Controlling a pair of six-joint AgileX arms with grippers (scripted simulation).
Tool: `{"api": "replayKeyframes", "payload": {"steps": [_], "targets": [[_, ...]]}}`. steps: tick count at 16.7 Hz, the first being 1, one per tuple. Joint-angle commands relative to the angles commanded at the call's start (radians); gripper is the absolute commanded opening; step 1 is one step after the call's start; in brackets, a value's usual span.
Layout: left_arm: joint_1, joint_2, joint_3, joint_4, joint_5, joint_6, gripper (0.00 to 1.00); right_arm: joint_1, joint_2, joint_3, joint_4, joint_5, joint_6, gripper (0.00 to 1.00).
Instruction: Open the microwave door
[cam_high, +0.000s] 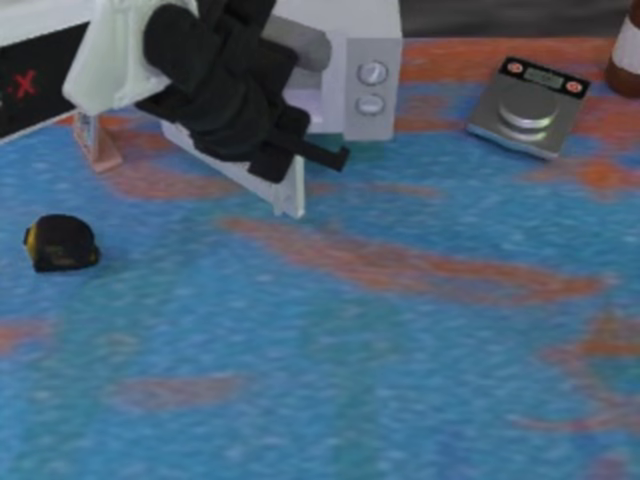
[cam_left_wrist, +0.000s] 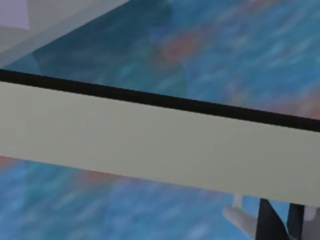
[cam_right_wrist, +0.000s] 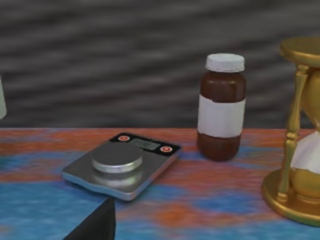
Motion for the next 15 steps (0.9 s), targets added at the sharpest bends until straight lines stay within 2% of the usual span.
{"api": "replayKeyframes", "payload": {"steps": [3, 9, 15], "targets": [[-0.001, -0.004, -0.01, 0.001, 0.014, 0.012, 0.0, 0.0, 0.0, 0.0, 0.0, 0.0, 0.0, 1.0], [0.047, -0.062, -0.076, 0.005, 0.08, 0.137, 0.0, 0.0, 0.0, 0.0, 0.0, 0.0, 0.0, 1.0], [0.051, -0.068, -0.081, 0.006, 0.086, 0.148, 0.0, 0.0, 0.0, 0.0, 0.0, 0.0, 0.0, 1.0]]}}
